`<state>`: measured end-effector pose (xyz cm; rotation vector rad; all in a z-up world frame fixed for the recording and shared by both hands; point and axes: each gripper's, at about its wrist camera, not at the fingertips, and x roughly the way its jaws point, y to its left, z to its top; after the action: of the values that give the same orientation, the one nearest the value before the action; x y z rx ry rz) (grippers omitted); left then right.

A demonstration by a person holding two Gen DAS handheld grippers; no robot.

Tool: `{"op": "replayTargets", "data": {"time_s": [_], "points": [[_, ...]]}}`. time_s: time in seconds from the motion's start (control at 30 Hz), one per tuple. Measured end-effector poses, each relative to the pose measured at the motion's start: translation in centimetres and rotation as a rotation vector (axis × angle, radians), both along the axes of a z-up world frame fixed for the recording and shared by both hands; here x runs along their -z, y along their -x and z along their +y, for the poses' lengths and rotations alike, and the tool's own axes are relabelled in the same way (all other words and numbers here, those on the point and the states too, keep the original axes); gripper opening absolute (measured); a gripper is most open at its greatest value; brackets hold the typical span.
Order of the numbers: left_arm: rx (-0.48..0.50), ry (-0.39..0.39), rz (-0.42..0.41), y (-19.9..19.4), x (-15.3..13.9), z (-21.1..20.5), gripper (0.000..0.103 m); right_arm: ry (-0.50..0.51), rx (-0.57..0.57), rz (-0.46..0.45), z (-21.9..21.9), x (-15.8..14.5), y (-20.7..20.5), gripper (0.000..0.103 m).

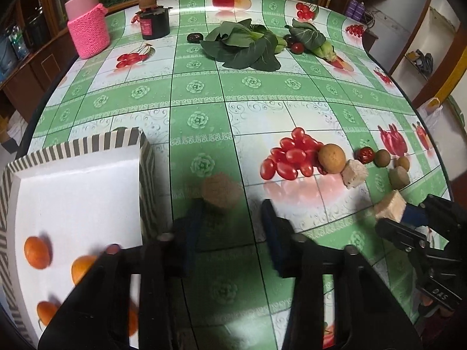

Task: Organize fruits
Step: 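Grasp a round brown cake with the left gripper while the right gripper holds the cube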

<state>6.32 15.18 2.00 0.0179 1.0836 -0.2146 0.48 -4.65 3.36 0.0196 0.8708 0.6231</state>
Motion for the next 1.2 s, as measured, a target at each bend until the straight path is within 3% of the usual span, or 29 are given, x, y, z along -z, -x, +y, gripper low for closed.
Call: {"op": "replayTargets", "data": {"time_s": [0.07,0.23,0.57,0.93,1.07,1.2], "points": [[0.001,0.008,-0.003,-0.1,0.1,0.2,0.023,-0.007,0.001,-0.001,0.1,0.0,0.1,0.023],[0.02,0.015,-0.018,-0.1,-0.2,0.2,0.021,-0.011,0.0,0.007,0.2,0.1,0.2,0.023],[0.039,-0.104,-0.024,-0.1,0.0,-1.2,0.022,-0.01,0.002,0.02,0.2,0.4,0.1,0.023],[0.035,-0.082,-0.029,-0.4,-0.3,-0.4,0.022,-0.023,0.002,0.031,0.2,0.5,0.0,0.023],[0.045,-0.059,-0.036,-0.5,-0.6,-0.3,0.038,-0.025,0.001,0.034,0.2,0.6,-0.1,0.023],[0.053,-0.066,-0.031,-0.8,-0.5,-0.6,0.042,-0.028,0.002,0.037,0.1,0.7,-0.2,0.023]]}}
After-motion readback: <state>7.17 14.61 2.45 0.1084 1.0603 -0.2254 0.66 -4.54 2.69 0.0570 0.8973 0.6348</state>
